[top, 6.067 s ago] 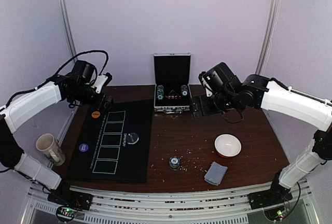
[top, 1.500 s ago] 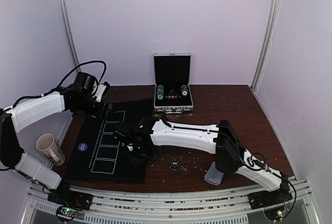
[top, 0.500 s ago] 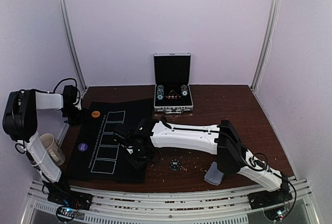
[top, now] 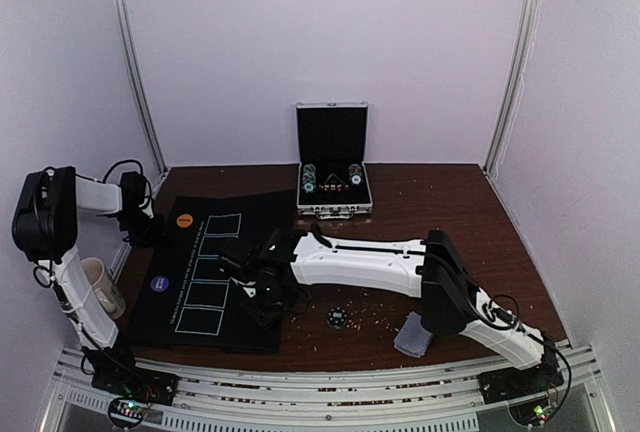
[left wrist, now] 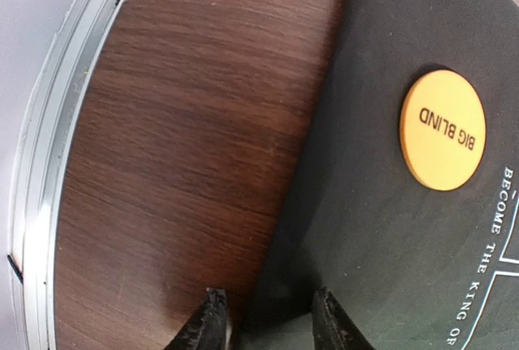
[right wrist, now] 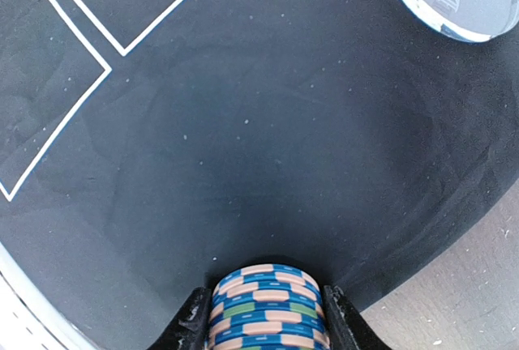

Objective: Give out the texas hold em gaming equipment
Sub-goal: Move the poker table mat to the center of the board.

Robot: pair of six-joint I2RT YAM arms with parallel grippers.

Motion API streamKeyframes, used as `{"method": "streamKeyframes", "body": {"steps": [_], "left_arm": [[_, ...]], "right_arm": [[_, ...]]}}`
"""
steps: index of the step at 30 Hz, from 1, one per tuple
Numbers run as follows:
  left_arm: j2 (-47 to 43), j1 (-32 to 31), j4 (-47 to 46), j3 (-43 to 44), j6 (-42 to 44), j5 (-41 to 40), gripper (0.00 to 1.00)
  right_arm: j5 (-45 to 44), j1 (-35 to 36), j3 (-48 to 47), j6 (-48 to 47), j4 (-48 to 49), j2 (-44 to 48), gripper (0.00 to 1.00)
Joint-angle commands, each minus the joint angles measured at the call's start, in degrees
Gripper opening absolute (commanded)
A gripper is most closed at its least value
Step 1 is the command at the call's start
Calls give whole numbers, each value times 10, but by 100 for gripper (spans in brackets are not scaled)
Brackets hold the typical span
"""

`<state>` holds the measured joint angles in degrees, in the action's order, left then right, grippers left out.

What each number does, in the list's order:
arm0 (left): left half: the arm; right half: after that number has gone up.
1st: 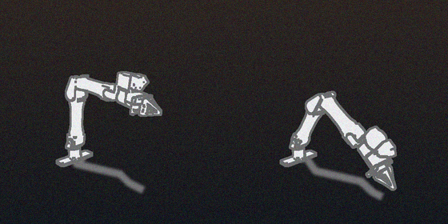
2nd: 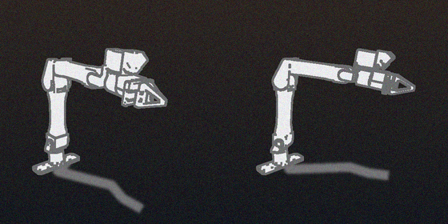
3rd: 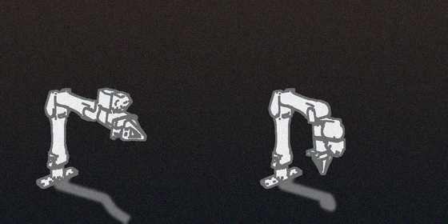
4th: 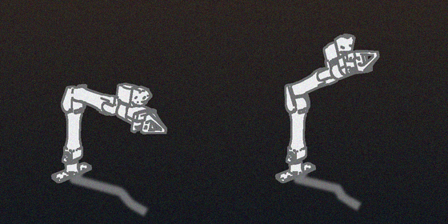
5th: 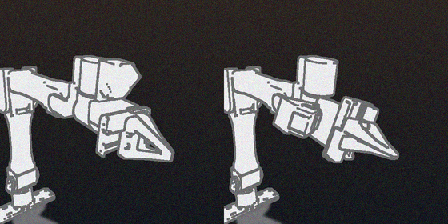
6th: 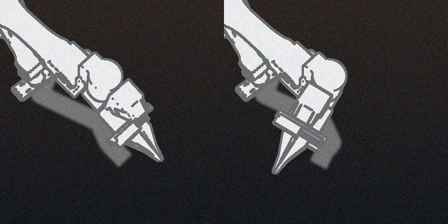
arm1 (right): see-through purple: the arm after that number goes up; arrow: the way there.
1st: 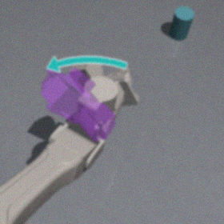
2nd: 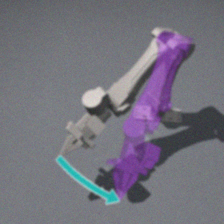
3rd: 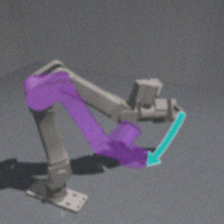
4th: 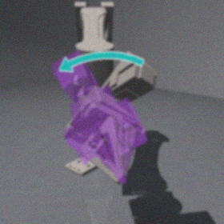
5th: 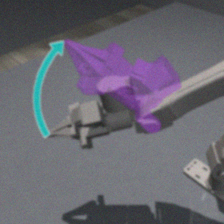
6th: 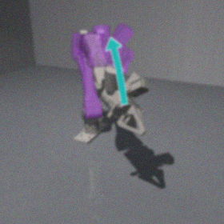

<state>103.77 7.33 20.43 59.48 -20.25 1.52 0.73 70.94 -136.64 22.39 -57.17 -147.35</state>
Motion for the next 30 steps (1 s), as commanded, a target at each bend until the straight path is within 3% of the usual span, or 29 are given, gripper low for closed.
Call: {"method": "streamKeyframes", "body": {"steps": [1,8,22,30], "left_arm": [[8,-20,-13,-26,-4,13,37],[14,-71,-13,-33,0,4,32],[-6,-104,-11,-57,-1,24,32],[-45,-104,2,-61,7,0,39]], "right_arm": [[-5,5,7,-6,-9,42,0],[-13,5,11,-7,-13,52,0],[-18,4,14,-10,-18,57,0],[-23,3,10,-10,-25,28,0]]}}
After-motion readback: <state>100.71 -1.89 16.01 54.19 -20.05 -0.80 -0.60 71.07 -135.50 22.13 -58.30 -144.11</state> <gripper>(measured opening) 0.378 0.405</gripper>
